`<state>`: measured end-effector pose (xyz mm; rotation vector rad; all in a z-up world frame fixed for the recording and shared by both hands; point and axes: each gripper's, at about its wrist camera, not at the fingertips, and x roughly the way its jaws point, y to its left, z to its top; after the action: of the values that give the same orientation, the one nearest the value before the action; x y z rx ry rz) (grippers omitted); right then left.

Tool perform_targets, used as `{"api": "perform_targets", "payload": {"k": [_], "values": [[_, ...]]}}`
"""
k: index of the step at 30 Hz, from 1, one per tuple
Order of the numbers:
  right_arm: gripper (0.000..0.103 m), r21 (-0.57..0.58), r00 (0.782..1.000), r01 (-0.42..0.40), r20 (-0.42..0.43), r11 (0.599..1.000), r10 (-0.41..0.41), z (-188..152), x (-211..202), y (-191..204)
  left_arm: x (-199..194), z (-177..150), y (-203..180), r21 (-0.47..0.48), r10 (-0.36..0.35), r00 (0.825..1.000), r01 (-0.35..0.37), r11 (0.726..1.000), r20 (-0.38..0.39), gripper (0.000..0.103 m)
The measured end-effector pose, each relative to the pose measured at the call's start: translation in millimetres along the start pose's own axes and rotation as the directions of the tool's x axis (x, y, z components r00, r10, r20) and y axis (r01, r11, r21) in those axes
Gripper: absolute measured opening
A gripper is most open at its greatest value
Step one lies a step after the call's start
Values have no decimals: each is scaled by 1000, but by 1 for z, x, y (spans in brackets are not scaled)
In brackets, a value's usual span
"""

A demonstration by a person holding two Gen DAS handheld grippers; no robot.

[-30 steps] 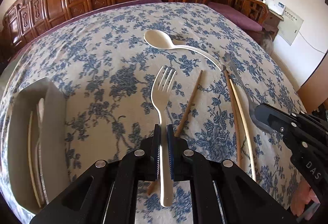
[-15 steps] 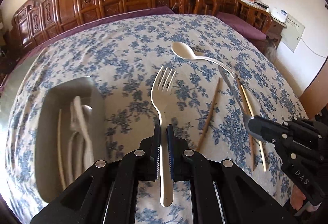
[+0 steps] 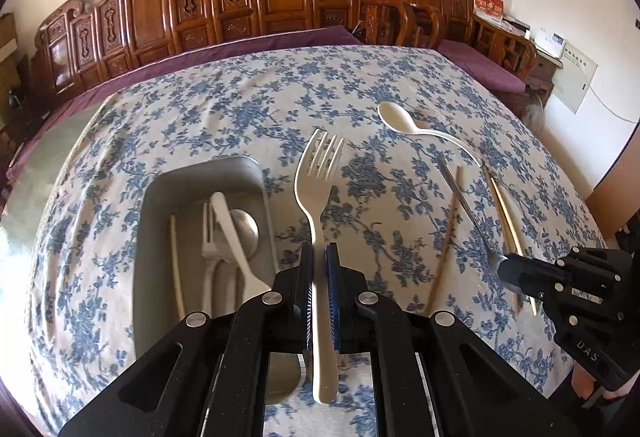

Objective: Organize utensils
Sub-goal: 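Carry the white fork into the grey tray and open the left tool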

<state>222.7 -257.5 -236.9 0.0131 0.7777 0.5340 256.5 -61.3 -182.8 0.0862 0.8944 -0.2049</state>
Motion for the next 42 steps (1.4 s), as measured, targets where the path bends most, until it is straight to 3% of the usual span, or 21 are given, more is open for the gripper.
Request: {"api": "perform_targets", "payload": {"k": [9, 23, 34, 42], "values": [[3, -36, 1000, -20, -9, 999, 20, 0, 1, 23, 4, -2, 37, -11, 23, 1000, -23, 1000, 3, 6], [3, -80, 999, -33, -32, 996, 30, -4, 3, 46, 34, -20, 90, -93, 72, 994, -80, 992, -79, 6], [3, -94, 999, 2, -39, 996, -6, 5, 4, 41, 49, -23, 98, -105, 76, 989, -89, 990, -124, 6], [3, -136, 998, 39, -48, 990, -46, 18, 9, 49, 43, -22, 98, -113, 63, 992, -76, 991, -113, 7]]}}
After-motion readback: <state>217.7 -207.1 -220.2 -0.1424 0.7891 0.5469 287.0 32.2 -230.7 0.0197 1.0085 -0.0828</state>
